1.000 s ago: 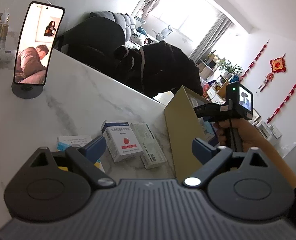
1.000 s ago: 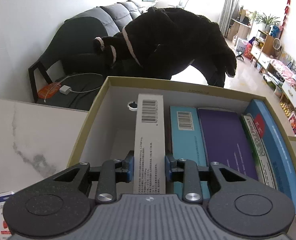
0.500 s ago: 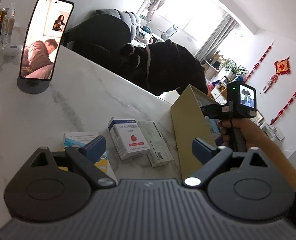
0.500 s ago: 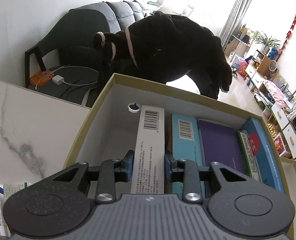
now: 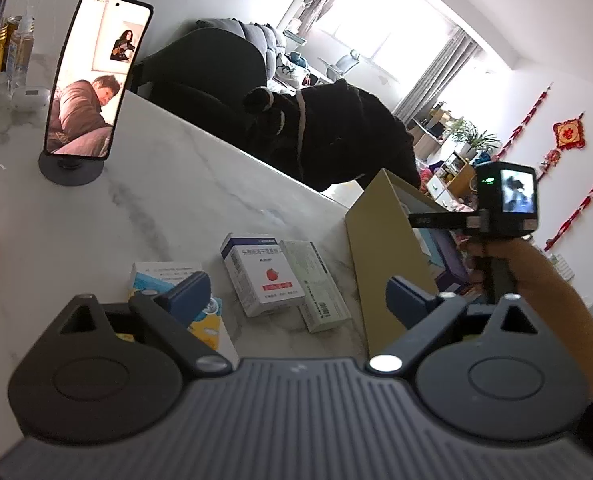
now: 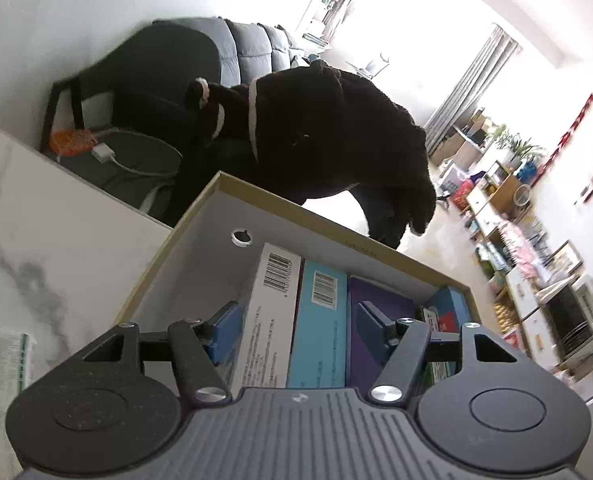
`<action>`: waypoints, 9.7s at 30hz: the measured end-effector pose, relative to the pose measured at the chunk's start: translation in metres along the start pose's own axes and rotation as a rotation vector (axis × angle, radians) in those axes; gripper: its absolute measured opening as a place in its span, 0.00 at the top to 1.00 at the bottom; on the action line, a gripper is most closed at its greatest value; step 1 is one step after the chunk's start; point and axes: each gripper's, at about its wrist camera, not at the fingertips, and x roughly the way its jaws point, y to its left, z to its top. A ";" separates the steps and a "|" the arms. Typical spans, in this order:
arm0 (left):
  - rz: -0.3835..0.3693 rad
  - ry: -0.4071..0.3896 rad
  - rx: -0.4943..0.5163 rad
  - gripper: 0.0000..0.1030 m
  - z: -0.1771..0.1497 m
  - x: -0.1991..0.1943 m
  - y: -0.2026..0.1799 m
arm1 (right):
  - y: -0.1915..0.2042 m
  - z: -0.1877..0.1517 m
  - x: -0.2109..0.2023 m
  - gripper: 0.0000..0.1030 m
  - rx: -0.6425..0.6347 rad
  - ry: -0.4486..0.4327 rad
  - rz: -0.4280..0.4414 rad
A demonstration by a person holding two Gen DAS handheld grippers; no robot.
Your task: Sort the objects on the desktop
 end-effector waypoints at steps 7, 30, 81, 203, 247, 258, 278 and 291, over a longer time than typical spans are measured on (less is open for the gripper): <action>0.052 0.001 0.005 0.00 -0.001 -0.001 0.004 | -0.020 -0.008 -0.034 0.19 0.094 -0.050 0.084; 0.274 0.053 -0.081 0.00 -0.006 -0.004 0.051 | -0.065 -0.072 -0.129 0.01 0.496 -0.161 0.339; 0.424 -0.030 -0.085 0.20 -0.010 -0.013 0.080 | 0.044 -0.142 -0.221 0.01 0.295 -0.288 0.574; -0.054 0.152 0.202 0.74 0.053 0.116 -0.151 | -0.049 -0.188 -0.198 0.06 0.694 -0.208 0.686; 0.217 0.277 0.319 0.52 0.055 0.258 -0.206 | -0.098 -0.221 -0.182 0.06 0.827 -0.202 0.572; 0.170 0.275 0.280 0.48 0.061 0.253 -0.197 | -0.100 -0.220 -0.184 0.06 0.825 -0.209 0.566; 0.115 0.210 0.262 0.41 0.075 0.195 -0.179 | -0.089 -0.209 -0.201 0.06 0.784 -0.228 0.560; 0.039 0.140 0.237 0.39 0.073 0.133 -0.150 | -0.076 -0.200 -0.223 0.06 0.745 -0.250 0.545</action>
